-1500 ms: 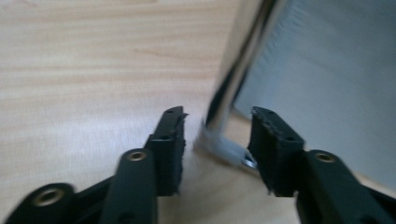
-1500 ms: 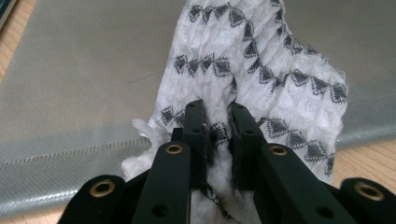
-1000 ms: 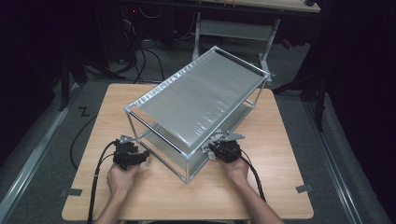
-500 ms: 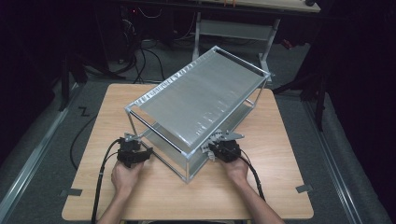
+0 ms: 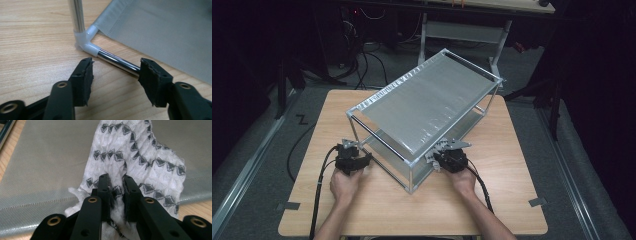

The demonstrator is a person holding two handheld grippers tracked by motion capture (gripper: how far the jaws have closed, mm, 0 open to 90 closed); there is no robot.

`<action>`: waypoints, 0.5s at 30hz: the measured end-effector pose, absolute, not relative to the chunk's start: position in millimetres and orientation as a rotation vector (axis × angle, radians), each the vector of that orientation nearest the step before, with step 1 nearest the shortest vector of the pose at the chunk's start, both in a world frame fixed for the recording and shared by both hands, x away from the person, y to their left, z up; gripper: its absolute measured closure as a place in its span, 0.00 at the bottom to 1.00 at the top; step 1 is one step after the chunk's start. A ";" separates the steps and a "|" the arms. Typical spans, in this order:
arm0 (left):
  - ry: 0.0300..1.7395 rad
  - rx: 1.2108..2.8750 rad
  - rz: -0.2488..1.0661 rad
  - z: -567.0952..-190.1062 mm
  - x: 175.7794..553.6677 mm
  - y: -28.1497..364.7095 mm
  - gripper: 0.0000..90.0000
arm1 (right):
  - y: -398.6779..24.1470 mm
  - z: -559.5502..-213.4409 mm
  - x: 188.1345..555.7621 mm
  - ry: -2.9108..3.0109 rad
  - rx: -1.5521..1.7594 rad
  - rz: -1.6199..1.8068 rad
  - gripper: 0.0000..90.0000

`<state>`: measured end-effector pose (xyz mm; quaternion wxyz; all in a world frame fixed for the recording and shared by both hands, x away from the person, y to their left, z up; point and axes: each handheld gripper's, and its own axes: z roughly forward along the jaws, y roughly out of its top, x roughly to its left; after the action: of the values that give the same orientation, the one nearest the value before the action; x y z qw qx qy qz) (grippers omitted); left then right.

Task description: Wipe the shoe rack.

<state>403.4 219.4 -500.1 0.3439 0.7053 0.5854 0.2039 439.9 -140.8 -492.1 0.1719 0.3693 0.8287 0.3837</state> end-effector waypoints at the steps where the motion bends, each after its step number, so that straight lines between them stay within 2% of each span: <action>1: 1.517 1.838 0.525 -499.8 402.5 218.5 0.46 | -142.1 -491.4 440.2 2.348 1.053 1.089 0.88; 4: 1.482 1.888 0.504 -497.4 395.1 212.4 0.44 | -147.2 -489.1 441.5 2.327 1.063 1.093 0.88; 15: 1.337 1.914 0.461 -488.6 350.6 183.0 0.37 | -157.3 -490.1 446.6 2.298 1.087 1.063 0.88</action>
<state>350.6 183.0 -488.6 0.3717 0.7465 0.5217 0.1797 446.6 -157.3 -490.1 0.1919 0.3872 0.8185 0.3786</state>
